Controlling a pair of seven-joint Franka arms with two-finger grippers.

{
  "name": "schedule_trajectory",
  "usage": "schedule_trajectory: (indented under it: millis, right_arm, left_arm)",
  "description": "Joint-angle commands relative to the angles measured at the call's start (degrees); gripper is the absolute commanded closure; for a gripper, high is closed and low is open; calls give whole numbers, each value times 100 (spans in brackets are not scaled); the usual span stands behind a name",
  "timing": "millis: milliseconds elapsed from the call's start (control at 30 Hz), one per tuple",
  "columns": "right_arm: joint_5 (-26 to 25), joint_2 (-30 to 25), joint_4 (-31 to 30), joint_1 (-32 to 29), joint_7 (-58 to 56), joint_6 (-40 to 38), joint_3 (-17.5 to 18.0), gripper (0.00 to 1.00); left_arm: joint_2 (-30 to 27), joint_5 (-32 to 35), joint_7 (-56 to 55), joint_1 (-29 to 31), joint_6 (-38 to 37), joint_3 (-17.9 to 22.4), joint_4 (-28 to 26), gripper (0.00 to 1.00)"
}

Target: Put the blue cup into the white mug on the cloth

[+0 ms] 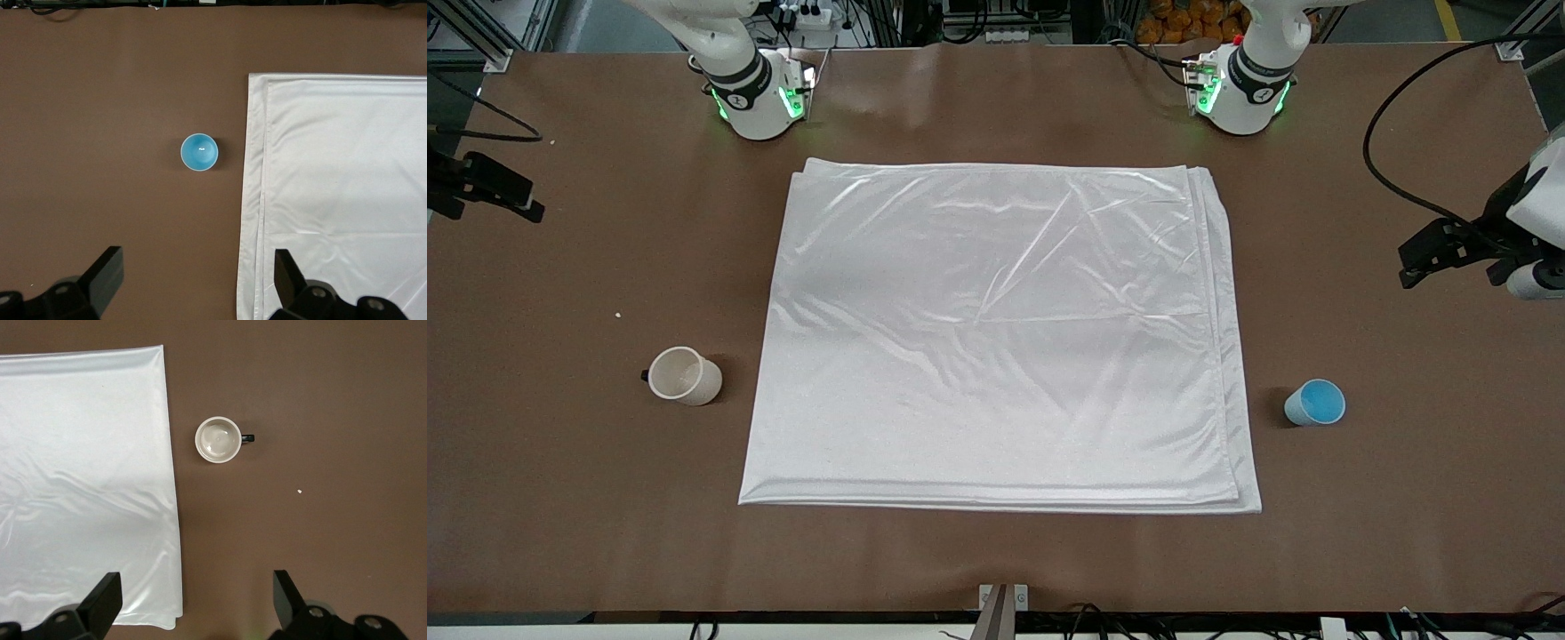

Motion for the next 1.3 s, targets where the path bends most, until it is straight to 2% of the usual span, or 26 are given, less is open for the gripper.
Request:
schedule_trajectory:
  millis: [0,367,600,833,1133,1267]
  right_arm:
    - [95,-129,-135,-65,84,76,22,0]
    - [95,-103,-135,-91,76,94,31,0]
    - [104,-94,-144,-91,76,111,22,0]
    - [104,-67,-223,-91,-301,252,22,0]
    - [104,-67,-609,-73,-1286,673,22,0]
    - [104,-67,-785,-56,-1787,840,31,0]
  left_arm:
    - [-53,-162,72,-26,-100,49,-24,0]
    - [-18,-127,133,9,-100,58,-33,0]
    - [280,-127,133,53,23,84,-33,0]
    - [807,-48,133,123,181,128,-42,0]
    - [1414,189,133,229,901,128,-305,0]
    - [1555,224,133,290,1384,128,-603,0]
